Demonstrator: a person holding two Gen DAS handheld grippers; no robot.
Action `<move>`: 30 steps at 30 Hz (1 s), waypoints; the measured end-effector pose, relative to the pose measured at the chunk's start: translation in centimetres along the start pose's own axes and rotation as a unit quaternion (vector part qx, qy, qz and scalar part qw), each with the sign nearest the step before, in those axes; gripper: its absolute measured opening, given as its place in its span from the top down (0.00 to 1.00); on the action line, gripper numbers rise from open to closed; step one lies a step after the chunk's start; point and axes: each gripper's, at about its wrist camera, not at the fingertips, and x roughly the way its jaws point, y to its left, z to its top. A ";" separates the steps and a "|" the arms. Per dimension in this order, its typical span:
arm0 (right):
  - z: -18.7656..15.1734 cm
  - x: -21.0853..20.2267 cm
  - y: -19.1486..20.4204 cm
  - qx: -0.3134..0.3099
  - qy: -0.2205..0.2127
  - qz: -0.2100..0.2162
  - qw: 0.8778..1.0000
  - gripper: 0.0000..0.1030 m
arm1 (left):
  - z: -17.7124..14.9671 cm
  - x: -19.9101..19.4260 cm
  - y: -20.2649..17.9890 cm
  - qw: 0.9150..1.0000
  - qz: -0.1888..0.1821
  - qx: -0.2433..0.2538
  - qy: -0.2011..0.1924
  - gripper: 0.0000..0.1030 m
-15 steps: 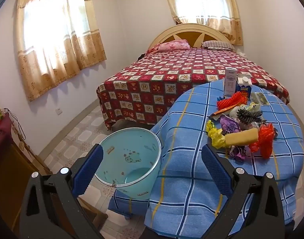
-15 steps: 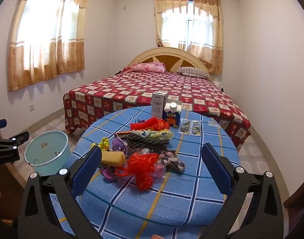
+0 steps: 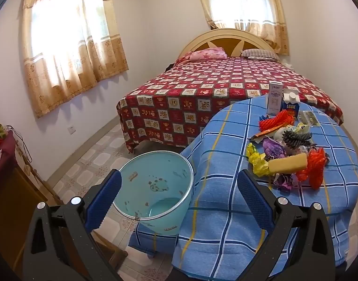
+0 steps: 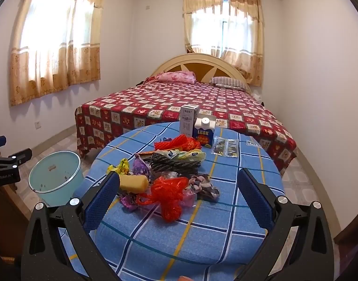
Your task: Collect trash
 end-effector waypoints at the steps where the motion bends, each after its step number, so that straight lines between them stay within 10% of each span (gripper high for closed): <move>1: 0.0 0.0 0.1 0.000 0.000 0.000 1.000 0.05 | 0.0 -0.1 0.0 1.000 0.001 0.000 -0.001 0.06; 30: -0.2 0.3 -0.4 0.002 0.003 0.002 1.000 0.05 | 0.2 -0.5 0.4 1.000 0.012 -0.008 -0.009 0.06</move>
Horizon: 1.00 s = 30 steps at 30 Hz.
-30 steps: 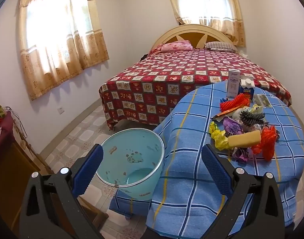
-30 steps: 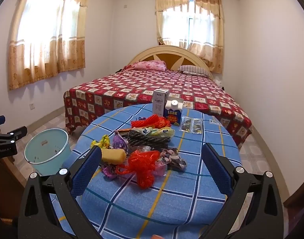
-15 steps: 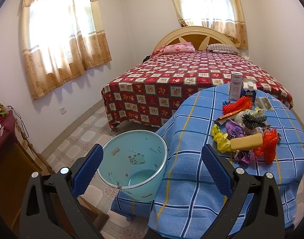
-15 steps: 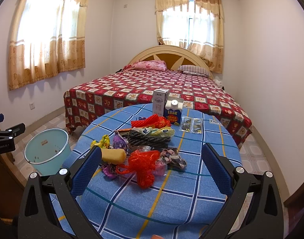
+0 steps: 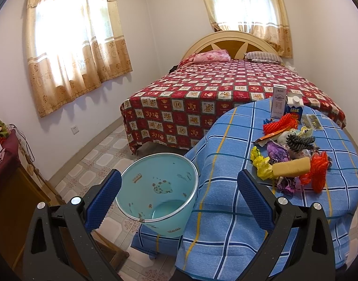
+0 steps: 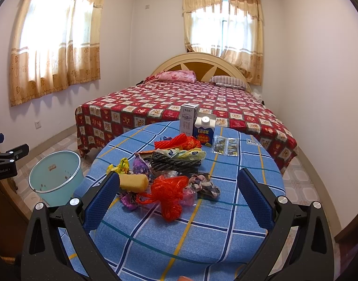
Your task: Collect trash
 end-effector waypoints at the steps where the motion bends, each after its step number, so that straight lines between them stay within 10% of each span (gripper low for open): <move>1: 0.0 0.0 0.0 0.001 0.000 0.000 1.000 0.05 | 0.0 0.0 0.0 1.000 0.000 0.000 0.000 0.06; 30: -0.4 0.6 0.1 0.000 0.004 0.001 1.000 0.05 | -0.2 0.2 0.5 1.000 0.001 0.000 0.004 0.06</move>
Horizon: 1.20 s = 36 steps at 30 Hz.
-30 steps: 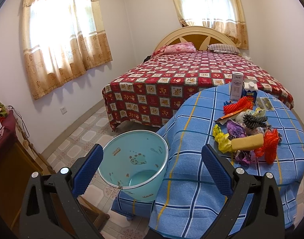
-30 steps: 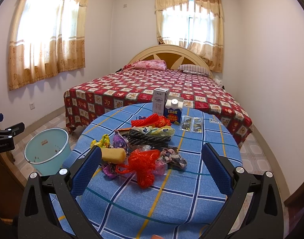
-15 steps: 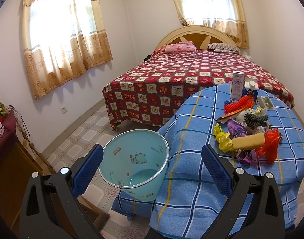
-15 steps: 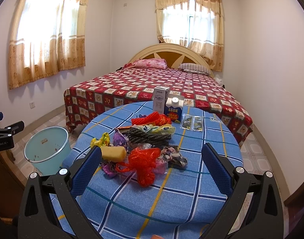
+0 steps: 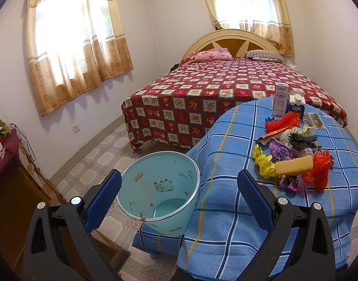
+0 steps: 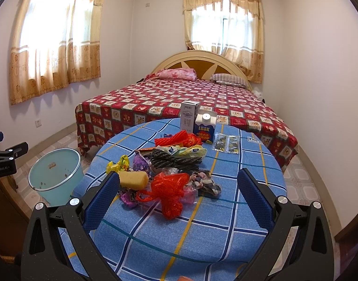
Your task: Collect trash
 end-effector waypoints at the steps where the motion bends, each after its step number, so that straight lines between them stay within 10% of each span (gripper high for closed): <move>1: 0.0 0.0 0.0 0.000 0.000 0.000 1.000 0.05 | 0.0 0.0 0.0 1.000 0.000 0.000 0.000 0.06; 22: -0.9 1.3 -0.7 0.005 0.017 -0.007 1.000 0.05 | -0.5 1.3 -0.3 1.000 0.003 0.009 0.021 0.06; 36: -3.9 8.3 -6.2 0.035 0.070 -0.079 0.994 0.05 | -3.0 9.2 -5.1 0.995 0.008 0.037 0.088 0.06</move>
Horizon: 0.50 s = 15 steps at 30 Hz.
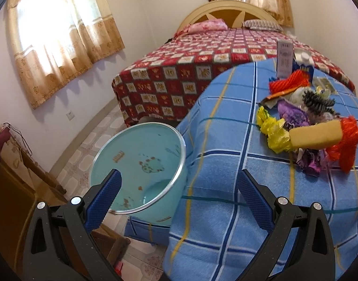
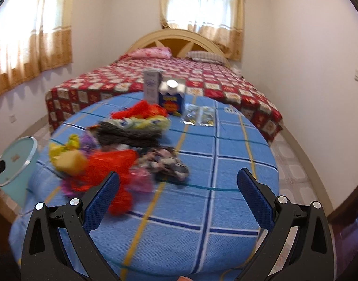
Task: Collect trash
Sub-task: 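Grasp the yellow wrapper with the left tool while the right tool grasps the checked rag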
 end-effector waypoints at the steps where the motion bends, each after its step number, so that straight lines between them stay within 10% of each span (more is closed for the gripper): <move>1: -0.2 0.5 -0.3 0.001 0.000 -0.005 1.000 0.05 | 0.2 0.7 -0.6 1.000 -0.001 0.000 0.004 0.06; 15: -0.9 5.0 -4.6 0.040 0.009 -0.034 0.999 0.05 | 4.9 3.9 -6.8 0.999 -0.039 -0.009 0.003 0.06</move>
